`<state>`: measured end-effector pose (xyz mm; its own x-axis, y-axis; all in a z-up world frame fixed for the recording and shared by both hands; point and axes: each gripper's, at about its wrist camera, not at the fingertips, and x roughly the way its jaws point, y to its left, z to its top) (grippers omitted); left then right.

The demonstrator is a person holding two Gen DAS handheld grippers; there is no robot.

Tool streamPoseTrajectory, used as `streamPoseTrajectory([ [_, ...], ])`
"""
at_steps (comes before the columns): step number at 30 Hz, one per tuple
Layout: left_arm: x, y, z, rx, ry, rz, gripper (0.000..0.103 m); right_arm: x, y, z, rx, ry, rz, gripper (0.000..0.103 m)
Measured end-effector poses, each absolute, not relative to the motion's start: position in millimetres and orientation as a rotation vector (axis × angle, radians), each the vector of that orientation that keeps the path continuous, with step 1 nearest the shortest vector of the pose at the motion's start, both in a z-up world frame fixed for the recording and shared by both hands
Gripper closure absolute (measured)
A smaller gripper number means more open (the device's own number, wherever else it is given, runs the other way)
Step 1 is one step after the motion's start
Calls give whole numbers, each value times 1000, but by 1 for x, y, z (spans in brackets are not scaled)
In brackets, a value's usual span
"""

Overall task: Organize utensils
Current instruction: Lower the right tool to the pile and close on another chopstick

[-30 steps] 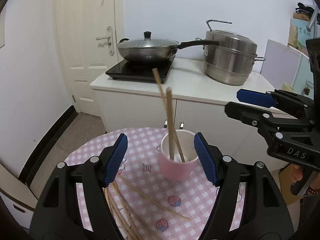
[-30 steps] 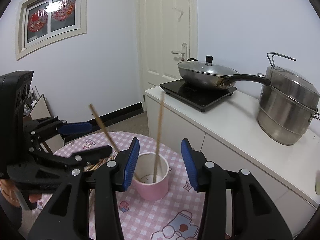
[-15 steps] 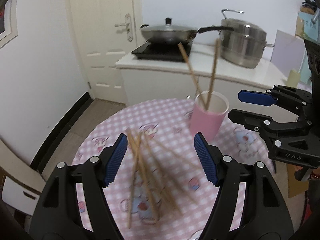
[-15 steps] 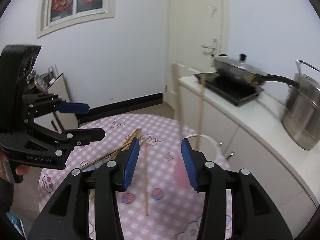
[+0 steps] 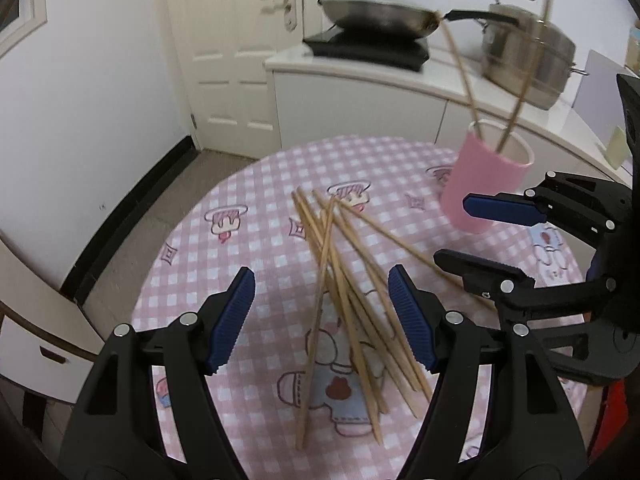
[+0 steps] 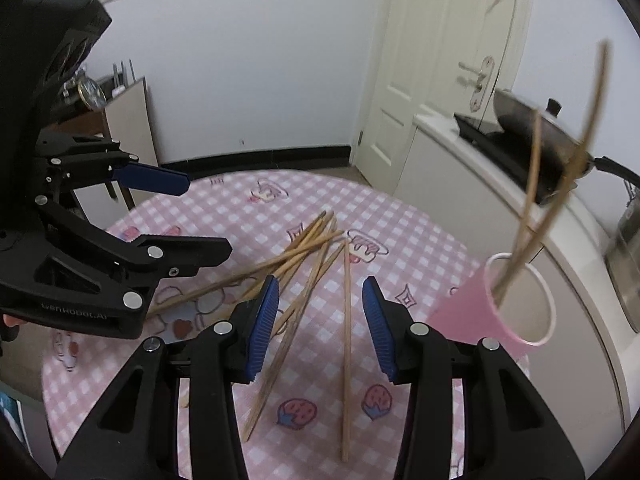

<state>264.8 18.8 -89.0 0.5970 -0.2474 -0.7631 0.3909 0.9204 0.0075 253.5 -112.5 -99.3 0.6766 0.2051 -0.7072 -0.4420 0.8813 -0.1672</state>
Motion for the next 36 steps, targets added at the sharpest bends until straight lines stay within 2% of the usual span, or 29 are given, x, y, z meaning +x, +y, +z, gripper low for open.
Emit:
streamPoseTrajectory([
  [3, 281, 19, -105, 174, 880, -364, 35, 268, -112, -114, -350, 782, 354, 69],
  [5, 291, 17, -114, 168, 901, -365, 42, 278, -114, -123, -349, 805, 342, 72],
  [6, 298, 15, -119, 168, 916, -363, 49, 284, -115, -127, -347, 816, 337, 73],
  [9, 314, 10, -131, 178, 947, -349, 55, 298, -117, -138, -342, 849, 325, 75],
  [11, 323, 9, -137, 175, 967, -343, 65, 304, -118, -144, -343, 863, 321, 76],
  [26, 349, -6, -153, 191, 1019, -370, 69, 328, -126, -155, -314, 904, 328, 76],
  [36, 361, -12, -157, 164, 1044, -396, 93, 340, -125, -162, -299, 943, 333, 76],
])
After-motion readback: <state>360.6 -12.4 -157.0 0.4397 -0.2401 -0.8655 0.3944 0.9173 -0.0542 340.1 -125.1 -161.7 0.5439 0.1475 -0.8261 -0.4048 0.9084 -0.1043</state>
